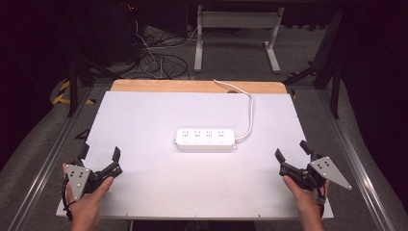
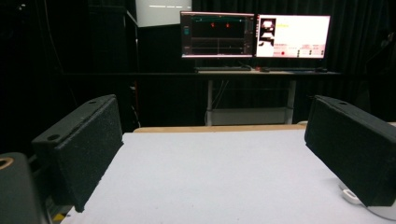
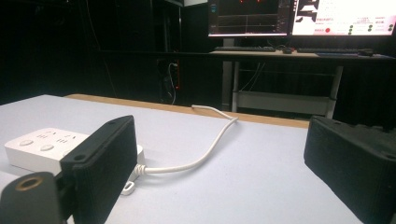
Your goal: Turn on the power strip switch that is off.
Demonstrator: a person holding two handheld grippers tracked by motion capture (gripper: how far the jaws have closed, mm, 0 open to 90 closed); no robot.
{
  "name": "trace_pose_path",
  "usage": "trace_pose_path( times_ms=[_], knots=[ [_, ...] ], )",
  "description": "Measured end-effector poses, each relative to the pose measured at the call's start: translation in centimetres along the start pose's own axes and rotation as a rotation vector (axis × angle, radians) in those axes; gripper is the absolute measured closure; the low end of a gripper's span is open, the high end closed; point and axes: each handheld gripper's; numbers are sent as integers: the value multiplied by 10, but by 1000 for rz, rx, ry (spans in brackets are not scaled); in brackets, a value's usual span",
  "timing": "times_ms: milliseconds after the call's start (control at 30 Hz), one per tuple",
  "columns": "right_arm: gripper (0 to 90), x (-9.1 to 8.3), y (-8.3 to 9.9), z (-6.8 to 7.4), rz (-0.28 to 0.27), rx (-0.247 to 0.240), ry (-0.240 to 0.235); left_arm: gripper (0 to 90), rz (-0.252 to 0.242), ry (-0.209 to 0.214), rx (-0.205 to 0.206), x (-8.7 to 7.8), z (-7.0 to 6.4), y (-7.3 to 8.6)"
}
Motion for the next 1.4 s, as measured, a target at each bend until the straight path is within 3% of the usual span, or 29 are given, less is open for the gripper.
trace_pose_path(
  times_ms=[100, 1400],
  knots=[
    [102, 0, 0, 0, -1, -1, 2, 52, -5, 3, 14, 0, -1, -1],
    [153, -3, -4, -1, -10, -22, 2, 92, 4, 31, -37, -1, -1, -4]
  ],
)
Point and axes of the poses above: each handheld gripper's, and its own axes: x roughly forward along the jaws, y roughly out of its underside, z roughly to its left, and after that the axes turned 9 degrees about x, right-handed
